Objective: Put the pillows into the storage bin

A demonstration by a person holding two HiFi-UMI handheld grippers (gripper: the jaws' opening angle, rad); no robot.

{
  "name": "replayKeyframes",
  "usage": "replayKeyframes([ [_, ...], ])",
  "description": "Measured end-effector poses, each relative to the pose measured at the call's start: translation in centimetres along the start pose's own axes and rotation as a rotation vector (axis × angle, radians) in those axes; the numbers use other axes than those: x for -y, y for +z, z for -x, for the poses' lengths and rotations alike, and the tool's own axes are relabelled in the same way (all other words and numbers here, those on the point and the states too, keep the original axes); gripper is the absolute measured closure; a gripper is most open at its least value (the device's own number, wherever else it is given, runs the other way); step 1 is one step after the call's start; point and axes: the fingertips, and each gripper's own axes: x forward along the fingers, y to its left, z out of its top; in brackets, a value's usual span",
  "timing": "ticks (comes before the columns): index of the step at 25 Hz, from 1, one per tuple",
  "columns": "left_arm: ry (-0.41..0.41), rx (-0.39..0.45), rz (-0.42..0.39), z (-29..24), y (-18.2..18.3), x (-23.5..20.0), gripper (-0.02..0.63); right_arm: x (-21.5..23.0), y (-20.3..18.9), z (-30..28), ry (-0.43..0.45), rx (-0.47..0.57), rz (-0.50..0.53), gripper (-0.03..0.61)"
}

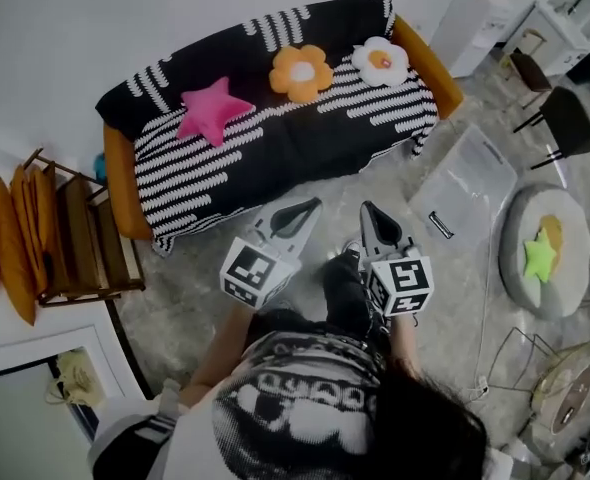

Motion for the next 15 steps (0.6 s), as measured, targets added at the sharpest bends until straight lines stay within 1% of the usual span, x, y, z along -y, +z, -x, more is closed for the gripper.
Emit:
replayKeyframes([
  [5, 0.018, -0.023, -0.028, -8.6, 1.9, -0.5, 0.607, 9.3, 1.9, -2.7, 0.028, -0.01, -0.003, 0.577],
  [8, 0.05, -0.032, -0.039, -13.0, 2.8, -0.5, 0.607, 14.1, 2.9, -4.2, 0.048, 0.0, 0.003, 0.577],
  [11, 0.077, -0.022, -0.032, -16.3, 3.6, -0.6, 0.607, 17.5, 3.4, -5.6, 0.07, 0.008, -0.008, 0.577],
  [15, 0.094, -0.044, -0.022, -19.0, 3.8, -1.1, 0.607, 19.7, 3.2, -6.8, 0.096, 0.005, -0.038, 0.578],
])
